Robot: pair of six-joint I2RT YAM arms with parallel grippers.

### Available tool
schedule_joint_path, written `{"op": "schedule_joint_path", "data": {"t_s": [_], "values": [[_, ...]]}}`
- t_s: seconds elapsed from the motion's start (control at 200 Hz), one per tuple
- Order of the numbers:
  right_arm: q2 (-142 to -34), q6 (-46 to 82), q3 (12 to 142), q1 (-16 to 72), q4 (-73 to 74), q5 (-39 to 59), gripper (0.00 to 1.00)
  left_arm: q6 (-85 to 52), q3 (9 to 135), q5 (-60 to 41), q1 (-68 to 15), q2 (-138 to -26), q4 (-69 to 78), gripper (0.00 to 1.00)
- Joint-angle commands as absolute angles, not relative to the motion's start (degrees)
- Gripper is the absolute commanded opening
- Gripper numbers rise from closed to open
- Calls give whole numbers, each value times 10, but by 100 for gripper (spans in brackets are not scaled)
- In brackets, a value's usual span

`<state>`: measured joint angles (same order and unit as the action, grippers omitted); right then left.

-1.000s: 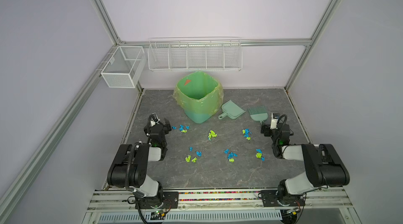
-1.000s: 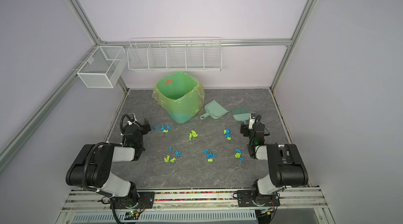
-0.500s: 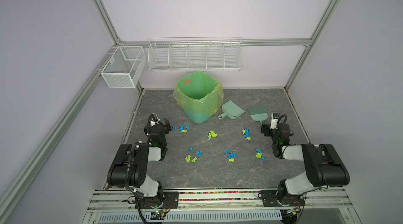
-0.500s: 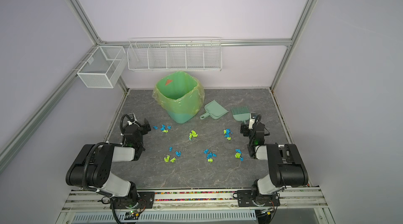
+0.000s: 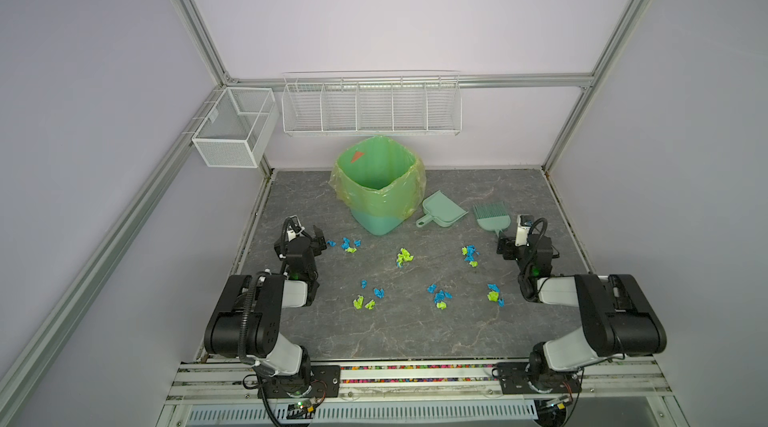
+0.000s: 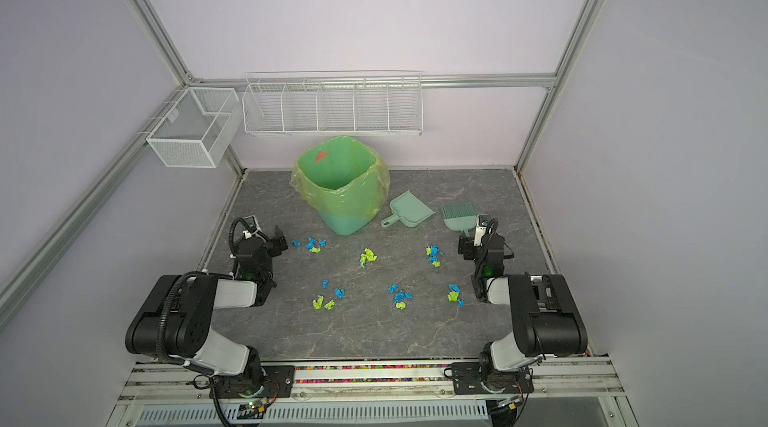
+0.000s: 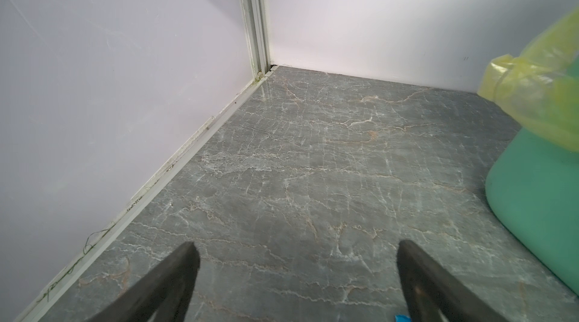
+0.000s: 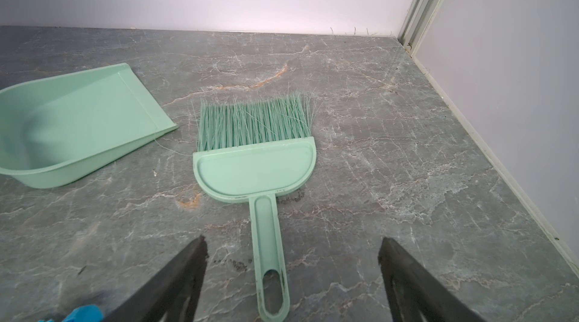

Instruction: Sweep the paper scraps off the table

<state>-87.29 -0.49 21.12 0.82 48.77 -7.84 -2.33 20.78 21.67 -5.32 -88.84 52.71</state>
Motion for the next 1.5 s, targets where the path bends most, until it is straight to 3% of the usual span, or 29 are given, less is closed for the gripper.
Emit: {"op": "schedule_joint_path", "data": {"t_s": [0.0, 0.205, 0.285, 0.44, 0.605, 0.725, 0.81, 0.965, 1.165, 1.495], "values": [[-880, -18, 219, 6, 502, -73, 89, -14, 219, 223, -57, -894, 541, 99], [-877, -20, 217, 6, 504, -71, 89, -14, 218, 225, -57, -894, 541, 99], [-873, -25, 218, 10, 498, -69, 89, -29, 210, 268, -58, -883, 550, 99], [-868, -17, 222, 20, 495, -129, 88, -21, 186, 252, -59, -869, 583, 99], [-817, -28, 292, 34, 329, -144, 88, -31, 199, 307, -69, -801, 503, 99], [-813, -29, 330, 42, 264, -159, 88, -23, 205, 292, -69, -757, 447, 99], [-815, 6, 386, 42, 179, -214, 88, -28, 212, 321, -69, -739, 432, 99], [-841, 13, 523, 41, 1, -182, 89, -107, 241, 381, -69, -674, 336, 99], [-859, 20, 569, 41, -88, -116, 89, -261, 271, 310, -70, -598, 168, 99], [-929, 15, 639, 29, -228, -50, 89, -271, 275, 222, -106, -478, 25, 99]]}}
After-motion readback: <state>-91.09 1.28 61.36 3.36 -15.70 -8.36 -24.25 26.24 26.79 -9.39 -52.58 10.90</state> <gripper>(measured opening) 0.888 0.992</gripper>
